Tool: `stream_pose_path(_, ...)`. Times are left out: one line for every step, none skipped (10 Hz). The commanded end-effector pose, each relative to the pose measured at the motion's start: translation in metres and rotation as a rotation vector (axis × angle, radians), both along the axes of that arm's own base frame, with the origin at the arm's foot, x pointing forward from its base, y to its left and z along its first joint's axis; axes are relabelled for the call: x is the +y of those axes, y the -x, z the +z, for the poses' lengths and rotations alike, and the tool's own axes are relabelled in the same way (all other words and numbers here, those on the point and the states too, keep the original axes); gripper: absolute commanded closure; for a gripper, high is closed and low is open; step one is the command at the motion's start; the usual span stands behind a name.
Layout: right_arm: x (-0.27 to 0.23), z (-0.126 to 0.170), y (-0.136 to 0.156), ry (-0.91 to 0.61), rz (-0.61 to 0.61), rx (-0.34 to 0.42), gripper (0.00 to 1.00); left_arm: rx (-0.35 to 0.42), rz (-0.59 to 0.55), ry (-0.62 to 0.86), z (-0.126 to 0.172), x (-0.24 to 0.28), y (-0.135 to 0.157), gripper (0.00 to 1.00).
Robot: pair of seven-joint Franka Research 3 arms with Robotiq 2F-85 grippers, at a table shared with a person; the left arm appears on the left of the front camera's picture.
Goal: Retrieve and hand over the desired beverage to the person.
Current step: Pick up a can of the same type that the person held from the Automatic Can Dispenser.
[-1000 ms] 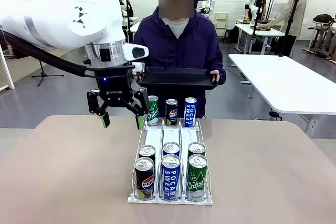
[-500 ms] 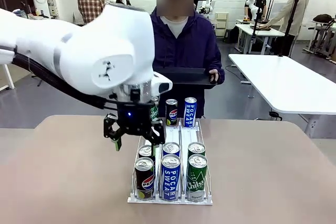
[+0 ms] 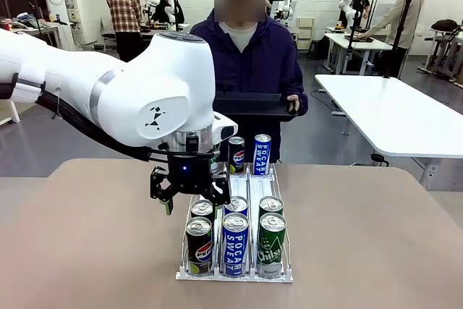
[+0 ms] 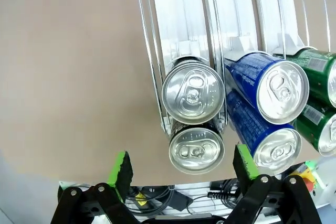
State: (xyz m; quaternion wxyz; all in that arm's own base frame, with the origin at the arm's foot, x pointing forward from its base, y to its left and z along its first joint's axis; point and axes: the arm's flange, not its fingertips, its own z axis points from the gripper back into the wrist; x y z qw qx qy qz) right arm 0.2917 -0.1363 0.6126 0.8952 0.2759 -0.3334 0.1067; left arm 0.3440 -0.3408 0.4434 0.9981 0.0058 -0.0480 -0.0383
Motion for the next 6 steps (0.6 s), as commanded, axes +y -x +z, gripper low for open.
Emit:
stream_pose_path(-0.0017,-0.0003,-0.0023,-0.024,0.021,-0.016,0.00,0.000,0.036,0.026,-0.0083,-0.0019,0.0045,0.00)
stream_pose_path(-0.0017,-0.0003,-0.0023,-0.024,0.021,-0.016,0.00,0.005,0.030,0.023,-0.0093,-0.0025,0.0065,0.00)
stream_pose_path(-0.0017,-0.0003,-0.0023,-0.024,0.021,-0.016,0.00,0.006,0.023,0.024,-0.0093,-0.0030,0.0091,0.00)
stream_pose_path(-0.0017,-0.0003,-0.0023,-0.024,0.021,-0.016,0.00,0.009,0.018,0.027,-0.0100,-0.0031,0.0092,0.00)
stream_pose_path(-0.0017,-0.0003,-0.0023,-0.024,0.021,-0.016,0.00,0.018,0.018,0.029,-0.0134,-0.0028,0.0080,0.00)
stream_pose_path(-0.0017,-0.0003,-0.0023,-0.024,0.021,-0.016,0.00,0.031,0.015,0.030,-0.0163,-0.0031,0.0073,0.00)
